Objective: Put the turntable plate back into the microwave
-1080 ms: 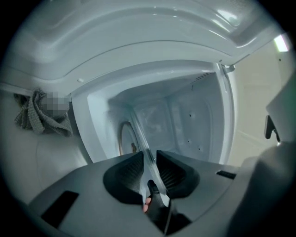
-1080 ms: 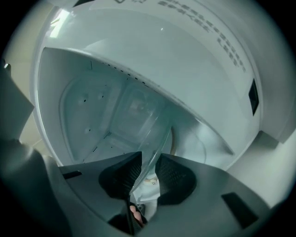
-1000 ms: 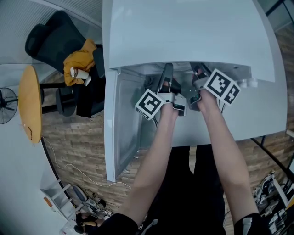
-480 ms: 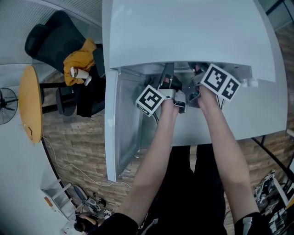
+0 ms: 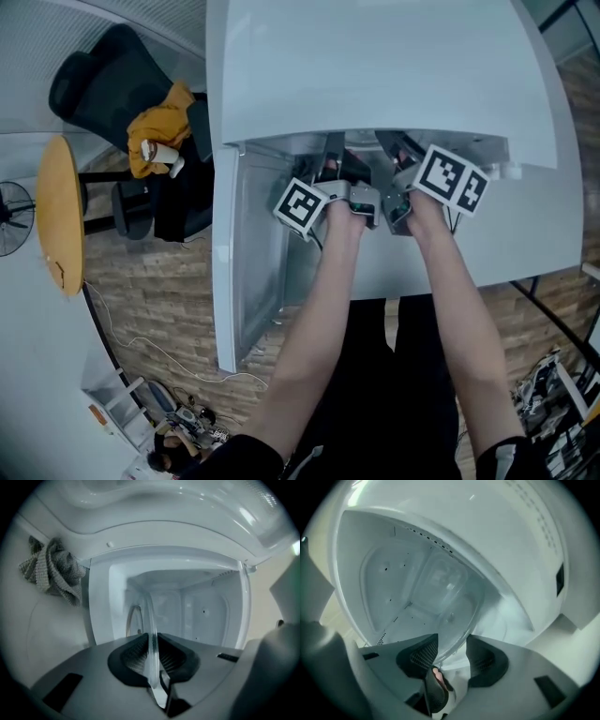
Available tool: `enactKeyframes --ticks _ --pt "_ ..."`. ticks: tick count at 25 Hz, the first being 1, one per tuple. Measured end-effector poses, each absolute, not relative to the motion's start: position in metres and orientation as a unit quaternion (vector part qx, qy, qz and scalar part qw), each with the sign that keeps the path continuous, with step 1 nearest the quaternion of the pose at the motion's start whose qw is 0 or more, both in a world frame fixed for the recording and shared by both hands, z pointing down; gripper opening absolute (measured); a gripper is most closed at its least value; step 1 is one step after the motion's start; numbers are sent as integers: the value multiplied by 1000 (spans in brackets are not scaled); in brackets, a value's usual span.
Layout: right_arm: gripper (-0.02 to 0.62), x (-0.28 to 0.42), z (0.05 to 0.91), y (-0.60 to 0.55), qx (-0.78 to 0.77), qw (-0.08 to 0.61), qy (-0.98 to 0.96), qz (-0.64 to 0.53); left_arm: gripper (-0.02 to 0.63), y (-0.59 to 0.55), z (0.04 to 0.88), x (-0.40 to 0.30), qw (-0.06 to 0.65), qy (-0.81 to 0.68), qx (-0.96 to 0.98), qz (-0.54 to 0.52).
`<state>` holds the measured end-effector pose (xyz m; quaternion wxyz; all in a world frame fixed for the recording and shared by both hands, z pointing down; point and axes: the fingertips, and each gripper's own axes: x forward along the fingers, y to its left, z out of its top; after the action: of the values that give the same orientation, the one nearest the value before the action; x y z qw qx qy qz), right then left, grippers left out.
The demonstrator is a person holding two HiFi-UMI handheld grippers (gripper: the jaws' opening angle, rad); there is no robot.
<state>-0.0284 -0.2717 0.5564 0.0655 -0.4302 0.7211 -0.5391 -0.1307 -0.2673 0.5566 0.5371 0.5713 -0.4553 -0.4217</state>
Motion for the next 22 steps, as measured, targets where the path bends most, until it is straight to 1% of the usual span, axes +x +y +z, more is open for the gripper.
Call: enactKeyframes --ticks 3,4,6,10,17,22 --pt "127 -27 558 -261 -429 74 718 -543 44 -267 558 -130 539 -458 571 -417" --pt "135 -27 558 -258 -427 77 718 -544 44 -267 558 -130 539 -458 571 -417" --pt "115 -27 557 -253 -422 86 718 -547 44 -267 558 -130 540 -457 573 -414" --pt "95 -25 557 -250 -416 114 710 -556 44 -266 559 -129 546 -454 582 -396" --pt "80 -20 558 -253 -432 133 696 -558 49 -257 566 -124 567 -470 612 -288" --pt "70 -23 561 -256 -438 144 683 -566 52 -252 570 -127 577 -470 610 -271"
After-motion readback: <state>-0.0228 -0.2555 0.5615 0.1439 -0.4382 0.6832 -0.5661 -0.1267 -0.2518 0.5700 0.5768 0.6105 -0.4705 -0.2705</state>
